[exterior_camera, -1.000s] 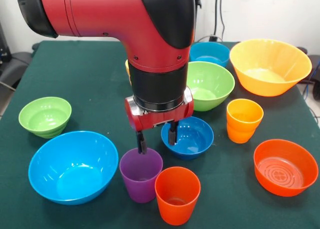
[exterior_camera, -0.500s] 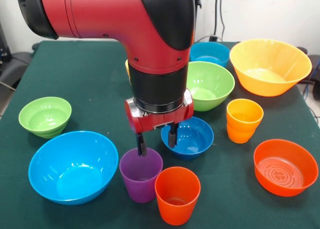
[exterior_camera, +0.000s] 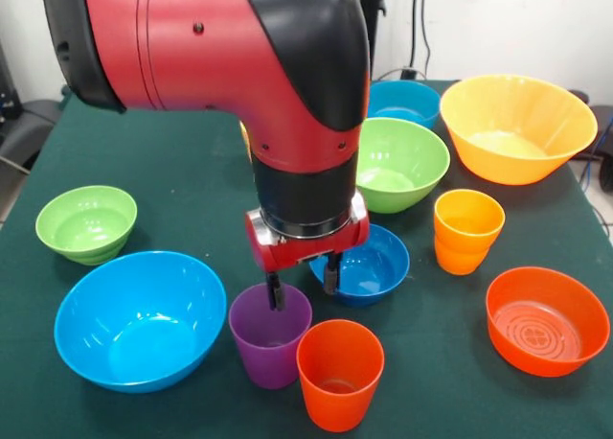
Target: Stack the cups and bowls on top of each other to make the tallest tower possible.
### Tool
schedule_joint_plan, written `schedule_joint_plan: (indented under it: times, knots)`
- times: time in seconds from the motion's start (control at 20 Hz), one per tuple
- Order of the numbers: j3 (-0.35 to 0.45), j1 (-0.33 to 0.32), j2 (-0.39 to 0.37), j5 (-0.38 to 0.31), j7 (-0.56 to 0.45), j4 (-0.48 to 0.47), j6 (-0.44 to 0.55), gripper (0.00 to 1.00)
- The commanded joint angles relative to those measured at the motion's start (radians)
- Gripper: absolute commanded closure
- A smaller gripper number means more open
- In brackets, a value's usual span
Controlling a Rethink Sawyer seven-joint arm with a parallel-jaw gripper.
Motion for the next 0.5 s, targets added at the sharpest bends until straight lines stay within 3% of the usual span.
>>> schedule_joint_plan:
  times: [0.05,0.5]
  knots:
    - [-0.028,-0.016,0.063,-0.068,-0.047,0.045,-0.081,0.0]
    - [-0.031,-0.023,0.069,-0.068,-0.053,0.059,-0.135,0.0]
